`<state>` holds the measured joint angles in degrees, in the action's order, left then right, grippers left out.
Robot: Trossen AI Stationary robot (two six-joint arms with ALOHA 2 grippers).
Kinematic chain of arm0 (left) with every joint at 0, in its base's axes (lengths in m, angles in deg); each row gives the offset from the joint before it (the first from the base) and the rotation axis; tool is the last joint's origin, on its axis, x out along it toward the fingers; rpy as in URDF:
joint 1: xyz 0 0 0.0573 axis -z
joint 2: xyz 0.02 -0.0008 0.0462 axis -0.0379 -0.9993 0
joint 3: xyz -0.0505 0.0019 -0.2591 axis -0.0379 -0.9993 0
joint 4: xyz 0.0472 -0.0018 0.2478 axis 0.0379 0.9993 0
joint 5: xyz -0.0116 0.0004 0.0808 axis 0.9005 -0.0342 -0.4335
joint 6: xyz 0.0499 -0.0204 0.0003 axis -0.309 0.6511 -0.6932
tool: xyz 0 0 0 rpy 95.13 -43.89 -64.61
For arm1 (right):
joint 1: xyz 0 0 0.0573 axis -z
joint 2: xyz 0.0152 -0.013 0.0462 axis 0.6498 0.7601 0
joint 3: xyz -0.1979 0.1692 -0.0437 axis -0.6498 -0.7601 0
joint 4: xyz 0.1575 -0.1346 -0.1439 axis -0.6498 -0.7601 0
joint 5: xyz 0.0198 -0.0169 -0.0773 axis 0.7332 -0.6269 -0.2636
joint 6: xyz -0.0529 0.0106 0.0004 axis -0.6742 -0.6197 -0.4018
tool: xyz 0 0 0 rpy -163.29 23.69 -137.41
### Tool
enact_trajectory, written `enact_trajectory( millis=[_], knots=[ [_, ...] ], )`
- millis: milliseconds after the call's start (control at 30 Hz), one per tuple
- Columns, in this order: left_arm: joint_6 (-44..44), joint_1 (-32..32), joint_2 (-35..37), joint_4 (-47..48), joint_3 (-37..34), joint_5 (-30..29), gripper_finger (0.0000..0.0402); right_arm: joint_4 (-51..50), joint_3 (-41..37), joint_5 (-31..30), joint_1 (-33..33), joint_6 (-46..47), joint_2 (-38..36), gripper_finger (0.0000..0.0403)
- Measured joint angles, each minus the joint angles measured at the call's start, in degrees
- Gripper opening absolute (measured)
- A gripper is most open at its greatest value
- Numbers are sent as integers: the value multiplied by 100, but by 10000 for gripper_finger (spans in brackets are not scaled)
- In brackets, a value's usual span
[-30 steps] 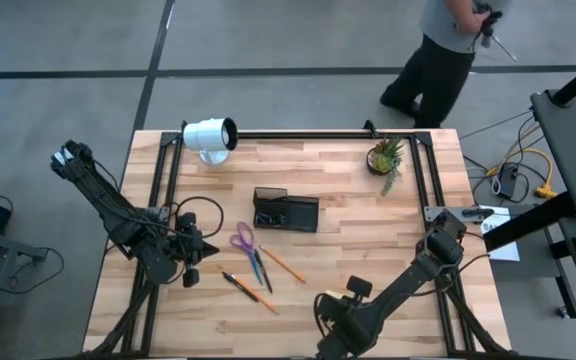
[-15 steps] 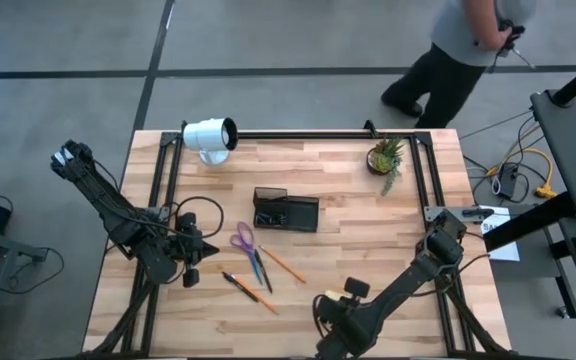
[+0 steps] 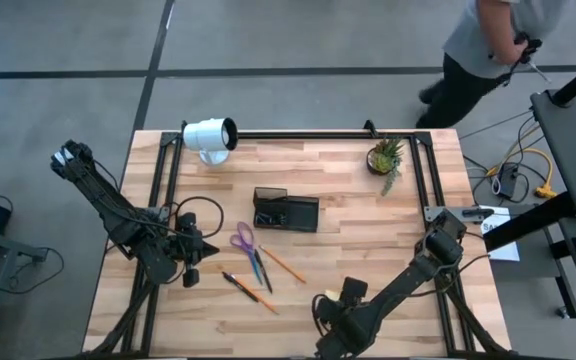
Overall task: Pick and place office supplies into organizer
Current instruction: Put the top yellow pencil into the black desk organizer
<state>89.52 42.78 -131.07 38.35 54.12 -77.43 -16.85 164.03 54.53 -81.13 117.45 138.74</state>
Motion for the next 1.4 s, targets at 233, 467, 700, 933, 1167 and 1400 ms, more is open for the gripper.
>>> enact_trajectory(
  millis=[233,467,700,933,1167,1400],
  knots=[
    [-2,0,0,0,0,-1,0,503,-26,-119,0,-1060,0,212],
    [-2,0,0,0,0,-1,0,787,-37,-128,202,-1837,2,230],
    [-2,0,2,0,0,1,0,883,-2,-145,613,-1788,-9,229],
    [88,-7,54,-3,0,304,0,885,-2,4,919,-1550,-9,228],
    [332,-218,81,-3,0,598,0,1586,-187,973,1247,-1406,-9,197],
    [339,-591,79,-4,0,933,0,1898,-412,1067,1522,-1755,-9,119]
  ],
)
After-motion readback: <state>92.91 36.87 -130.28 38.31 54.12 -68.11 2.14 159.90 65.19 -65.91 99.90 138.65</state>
